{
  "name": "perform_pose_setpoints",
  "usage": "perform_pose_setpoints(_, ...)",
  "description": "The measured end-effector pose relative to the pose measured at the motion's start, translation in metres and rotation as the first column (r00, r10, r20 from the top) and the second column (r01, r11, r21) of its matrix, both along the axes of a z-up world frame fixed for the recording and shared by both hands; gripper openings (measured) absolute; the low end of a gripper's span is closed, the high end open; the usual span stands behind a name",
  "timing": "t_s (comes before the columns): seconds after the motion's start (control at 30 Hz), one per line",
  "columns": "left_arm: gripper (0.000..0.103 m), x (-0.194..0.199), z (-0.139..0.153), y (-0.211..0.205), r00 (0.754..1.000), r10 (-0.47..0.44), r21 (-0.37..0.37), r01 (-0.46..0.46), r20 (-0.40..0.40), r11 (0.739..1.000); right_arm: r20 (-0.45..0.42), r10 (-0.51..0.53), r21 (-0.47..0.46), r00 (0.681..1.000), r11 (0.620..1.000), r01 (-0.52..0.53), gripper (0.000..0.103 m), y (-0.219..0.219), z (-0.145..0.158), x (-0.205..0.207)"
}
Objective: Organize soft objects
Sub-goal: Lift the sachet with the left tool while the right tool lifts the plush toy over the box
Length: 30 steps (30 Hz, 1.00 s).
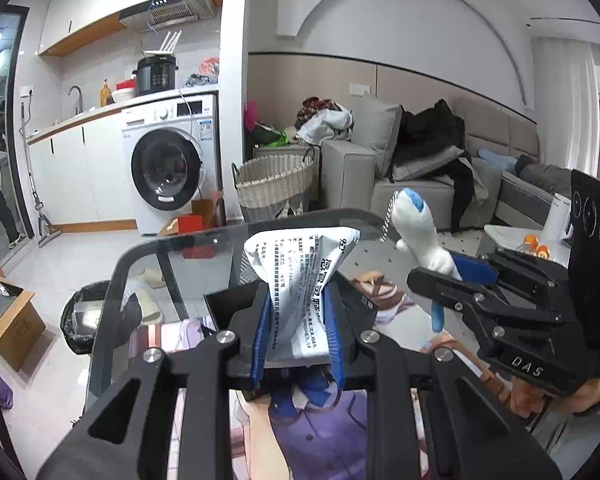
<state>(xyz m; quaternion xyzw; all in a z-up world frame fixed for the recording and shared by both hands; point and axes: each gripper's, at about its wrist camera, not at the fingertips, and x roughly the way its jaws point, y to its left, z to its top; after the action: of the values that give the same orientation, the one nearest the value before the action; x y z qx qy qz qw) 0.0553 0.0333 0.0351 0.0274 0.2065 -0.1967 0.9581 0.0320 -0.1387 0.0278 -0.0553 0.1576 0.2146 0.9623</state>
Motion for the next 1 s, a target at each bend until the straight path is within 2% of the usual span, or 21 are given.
perform_pose_setpoints(0.27, 0.023, 0.013, 0.014, 0.004, 0.998, 0.038, -0.037, -0.036, 0.043, 0.999, 0.046, -0.021, 0.016, 0.999, 1.0, 0.021, 0.027, 0.003, 0.012, 0.012)
perform_pose_setpoints(0.5, 0.023, 0.042, 0.024, 0.004, 0.996, 0.056, -0.082, -0.05, 0.063, 0.995, 0.071, -0.05, 0.031, 0.996, 0.998, 0.048, 0.027, 0.01, 0.026, 0.036)
perform_pose_setpoints(0.73, 0.023, 0.075, 0.021, 0.003, 0.996, 0.077, -0.124, -0.071, 0.04, 0.99, 0.093, -0.064, 0.015, 0.994, 0.998, 0.063, 0.027, 0.021, 0.027, 0.073)
perform_pose_setpoints(0.83, 0.023, 0.08, 0.017, 0.003, 0.996, 0.082, -0.139, -0.076, 0.034, 0.987, 0.072, -0.08, 0.044, 0.994, 0.996, 0.077, 0.027, 0.02, 0.027, 0.084)
perform_pose_setpoints(1.0, 0.023, 0.079, 0.015, 0.003, 0.996, 0.08, -0.138, -0.076, 0.025, 0.987, 0.074, -0.077, 0.032, 0.994, 0.997, 0.075, 0.027, 0.024, 0.027, 0.086)
